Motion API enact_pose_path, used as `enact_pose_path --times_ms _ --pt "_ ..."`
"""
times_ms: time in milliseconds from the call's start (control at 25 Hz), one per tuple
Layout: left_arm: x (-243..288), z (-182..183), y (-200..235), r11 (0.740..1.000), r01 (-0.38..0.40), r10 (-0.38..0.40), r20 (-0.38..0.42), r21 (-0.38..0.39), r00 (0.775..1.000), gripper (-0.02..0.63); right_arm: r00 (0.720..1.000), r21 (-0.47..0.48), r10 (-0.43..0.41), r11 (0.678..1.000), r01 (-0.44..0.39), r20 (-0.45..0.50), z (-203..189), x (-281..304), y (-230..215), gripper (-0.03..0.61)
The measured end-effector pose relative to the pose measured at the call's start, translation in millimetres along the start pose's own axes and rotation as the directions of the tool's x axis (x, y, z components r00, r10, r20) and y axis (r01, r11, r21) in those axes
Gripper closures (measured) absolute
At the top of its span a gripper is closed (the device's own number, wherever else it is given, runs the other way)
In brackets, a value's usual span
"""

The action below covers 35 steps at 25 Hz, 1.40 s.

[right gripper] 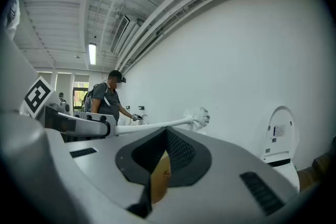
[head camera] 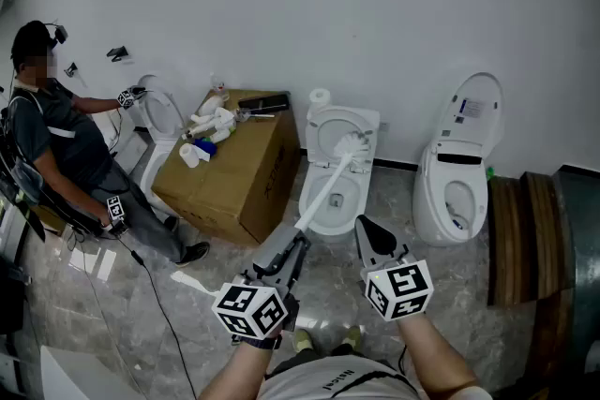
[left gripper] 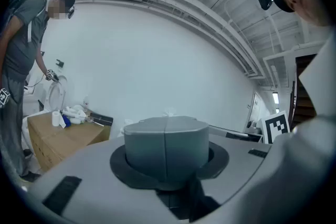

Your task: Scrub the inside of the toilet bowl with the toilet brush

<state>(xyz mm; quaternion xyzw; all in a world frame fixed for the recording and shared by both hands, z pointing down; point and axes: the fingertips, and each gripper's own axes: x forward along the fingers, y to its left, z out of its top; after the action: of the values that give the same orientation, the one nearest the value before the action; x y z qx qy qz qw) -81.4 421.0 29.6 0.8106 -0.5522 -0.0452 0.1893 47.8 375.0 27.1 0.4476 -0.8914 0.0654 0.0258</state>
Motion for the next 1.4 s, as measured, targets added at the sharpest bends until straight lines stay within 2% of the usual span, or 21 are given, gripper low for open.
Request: enact_pose_path --times_ms 240,480,920,1400 --pt "0.4 -3.9 -6.8 1.000 -0.005 0.005 -0.001 -0.004 1.000 0.460 1.000 0.015 0.003 1.000 -0.003 0.003 -2.1 -6.3 -6.6 0.568" --pt "7.5 -7.5 -9.3 1.000 -0.021 0.021 -0.012 -0.001 1.000 0.460 0.999 0.076 0.037 0.996 -0.037 0.007 -3.2 -6.0 -15.8 0.566" --pt "16.4 -22.3 12.0 0.993 -0.118 0.119 -0.027 0.017 0.993 0.460 1.000 0.115 -0.013 0.993 0.010 0.028 -4.0 -29.8 -72.9 0.566" --pt "61.2 -44.4 24.4 0.992 -0.125 0.127 -0.091 0.028 0.988 0.460 1.000 0.146 -0.021 0.989 0.017 0.022 -9.4 -10.6 -108.6 0.566"
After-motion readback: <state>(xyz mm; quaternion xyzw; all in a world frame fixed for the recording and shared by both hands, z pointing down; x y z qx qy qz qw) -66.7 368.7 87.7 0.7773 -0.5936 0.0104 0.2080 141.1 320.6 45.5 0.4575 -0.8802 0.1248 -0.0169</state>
